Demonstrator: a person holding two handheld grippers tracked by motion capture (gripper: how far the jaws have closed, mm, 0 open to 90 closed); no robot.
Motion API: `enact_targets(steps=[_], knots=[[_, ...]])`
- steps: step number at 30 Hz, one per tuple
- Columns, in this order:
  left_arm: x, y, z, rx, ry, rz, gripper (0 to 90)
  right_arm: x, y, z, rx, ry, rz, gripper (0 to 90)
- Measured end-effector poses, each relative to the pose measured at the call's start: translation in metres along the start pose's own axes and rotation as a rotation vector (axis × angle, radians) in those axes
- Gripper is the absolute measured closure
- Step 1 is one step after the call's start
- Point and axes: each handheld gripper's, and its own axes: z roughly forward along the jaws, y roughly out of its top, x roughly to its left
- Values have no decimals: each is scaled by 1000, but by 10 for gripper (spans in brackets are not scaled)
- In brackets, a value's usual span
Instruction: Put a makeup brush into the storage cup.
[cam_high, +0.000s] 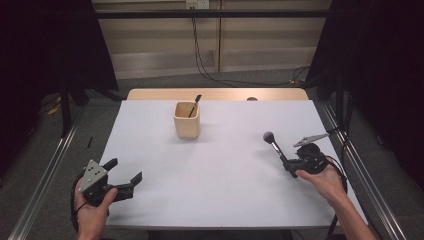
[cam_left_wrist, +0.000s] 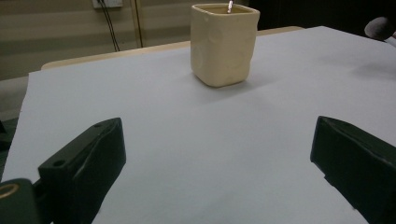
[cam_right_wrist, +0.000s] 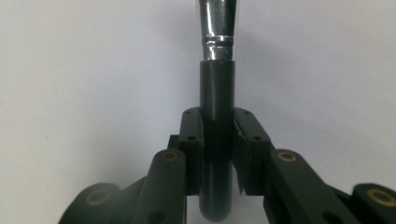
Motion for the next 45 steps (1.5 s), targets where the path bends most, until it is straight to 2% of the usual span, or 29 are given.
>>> enact_targets(steps=[2, 4, 10, 14, 17, 23, 25, 27, 30, 32, 36, 45], knots=[[0, 0, 0, 1, 2, -2, 33, 1, -1, -2, -31, -11, -6, 753], [0, 0, 0, 1, 2, 0, 33, 0, -2, -3, -50, -22, 9, 753], [-1, 0, -1, 1, -4, -2, 33, 1, -5, -3, -127, -15, -2, 752], [0, 0, -1, 2, -2, -1, 33, 1, -7, 1, -152, -2, 19, 752], [0, 0, -1, 2, -1, 0, 33, 1, -8, 2, -193, -2, 30, 752], [2, 0, -2, -4, 2, -3, 33, -3, -11, 0, -287, 3, 54, 752], [2, 0, -2, -7, 1, -5, 33, -3, -13, -2, -328, -8, 54, 752], [1, 0, -2, -10, -2, -8, 33, -4, -14, -5, -375, 1, 63, 752], [1, 2, -4, -19, -25, -6, 36, -5, -15, -10, -435, 19, 63, 752], [1, 2, -5, -31, -24, -10, 37, -5, -15, -10, -454, 42, 65, 752], [2, 1, -4, -53, -20, -32, 36, -3, -16, -11, -488, 49, 45, 752], [-1, 0, -3, -58, -33, -36, 36, 7, -15, -12, -539, 88, 4, 751]])
